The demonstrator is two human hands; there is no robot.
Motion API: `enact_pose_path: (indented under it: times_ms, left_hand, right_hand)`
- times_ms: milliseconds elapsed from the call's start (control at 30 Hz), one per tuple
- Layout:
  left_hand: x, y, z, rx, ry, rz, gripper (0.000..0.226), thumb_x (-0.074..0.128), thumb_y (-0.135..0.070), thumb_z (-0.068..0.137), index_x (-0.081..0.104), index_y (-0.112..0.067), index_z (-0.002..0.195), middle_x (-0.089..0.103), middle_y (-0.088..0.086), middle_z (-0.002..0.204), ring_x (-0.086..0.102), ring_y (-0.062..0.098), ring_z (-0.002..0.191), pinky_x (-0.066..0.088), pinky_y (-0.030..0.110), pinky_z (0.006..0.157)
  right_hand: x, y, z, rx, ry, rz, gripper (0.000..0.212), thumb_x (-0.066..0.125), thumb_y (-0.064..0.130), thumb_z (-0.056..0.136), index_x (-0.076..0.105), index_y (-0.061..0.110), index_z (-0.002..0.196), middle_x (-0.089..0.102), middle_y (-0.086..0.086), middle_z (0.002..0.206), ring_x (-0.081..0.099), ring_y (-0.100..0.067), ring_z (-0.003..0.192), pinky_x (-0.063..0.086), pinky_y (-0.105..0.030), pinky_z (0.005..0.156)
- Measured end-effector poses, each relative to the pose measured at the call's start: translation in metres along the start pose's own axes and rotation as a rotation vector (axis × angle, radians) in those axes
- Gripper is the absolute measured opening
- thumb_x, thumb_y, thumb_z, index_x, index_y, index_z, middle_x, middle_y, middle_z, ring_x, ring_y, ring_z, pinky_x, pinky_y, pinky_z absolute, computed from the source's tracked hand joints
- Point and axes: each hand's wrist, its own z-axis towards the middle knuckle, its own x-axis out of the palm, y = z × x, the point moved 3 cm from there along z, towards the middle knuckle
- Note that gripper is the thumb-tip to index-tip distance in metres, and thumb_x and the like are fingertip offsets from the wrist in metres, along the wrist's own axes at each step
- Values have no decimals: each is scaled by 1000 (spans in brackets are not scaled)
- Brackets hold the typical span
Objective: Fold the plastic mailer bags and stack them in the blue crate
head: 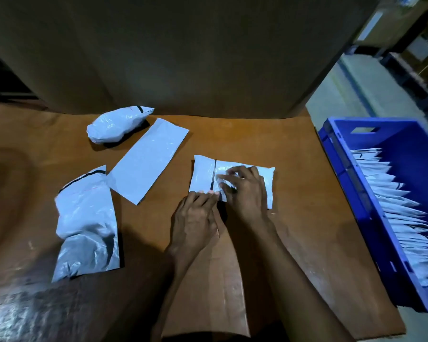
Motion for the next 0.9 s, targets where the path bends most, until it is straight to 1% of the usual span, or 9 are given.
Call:
enact_pose_path:
  times_ms: [133,233,300,367,467,600,700,800,900]
  left_hand:
    - [-5,2,1,-52,1,-41,44,50,-6,88,76,-16,122,74,-2,109,61,21,104,57,36,84]
    - [-7,3,5,-74,27,-74,43,58,1,85,77,-16,120,74,-3,108,58,19,101,58,36,79]
    - [-9,5,2,-71,24,-104,47,55,2,84,77,-18,120,75,-4,116,60,18,109,57,33,86]
    - [-9,8,-3,-66,35,-140,52,44,-5,85,77,-19,122,72,-5,129,58,16,125,52,29,99]
    - [-2,13,-13,-43,69,-153,54,37,-11,88,74,-16,127,65,-4,142,51,16,138,43,27,111]
    - [3,13,-14,-66,97,-153,54,36,-12,88,73,-12,128,65,-1,142,49,18,142,44,33,113]
    - [-4,11,-1,-51,67,-143,52,37,-11,87,77,-13,120,71,1,130,58,21,131,53,38,104]
    - [-16,13,12,23,14,-105,47,54,1,82,77,-18,118,71,0,122,60,25,118,51,44,94]
    - [-24,22,18,-24,-8,-72,63,65,7,77,70,-28,128,60,0,138,51,26,126,44,44,97]
  right_hand:
    - [4,-7,17,-105,100,-62,18,77,27,91,82,28,108,71,3,112,57,-26,105,51,-44,82]
    - [7,0,43,-275,218,-93,34,65,41,99,72,31,131,63,0,141,53,-27,128,45,-43,100]
    - [19,4,46,-296,324,-134,44,46,49,107,57,35,147,49,1,158,43,-25,144,35,-44,112]
    - [31,2,38,-287,300,-242,47,32,50,111,45,38,155,45,3,161,41,-24,147,31,-44,116]
    - [34,1,27,-230,179,-332,48,26,49,112,35,43,159,44,4,161,38,-26,148,30,-48,117]
    - [37,1,33,-142,206,-351,51,25,55,110,34,44,158,42,5,162,33,-26,151,27,-50,118]
    - [39,-2,32,-122,227,-270,51,29,57,109,37,41,158,40,9,164,30,-20,154,26,-50,120]
    - [23,-3,33,-132,190,61,47,52,48,107,50,32,151,40,8,164,29,-14,155,21,-48,126]
    - [-15,-14,7,-27,-111,199,30,72,30,99,71,26,129,54,0,151,45,-21,143,30,-43,120]
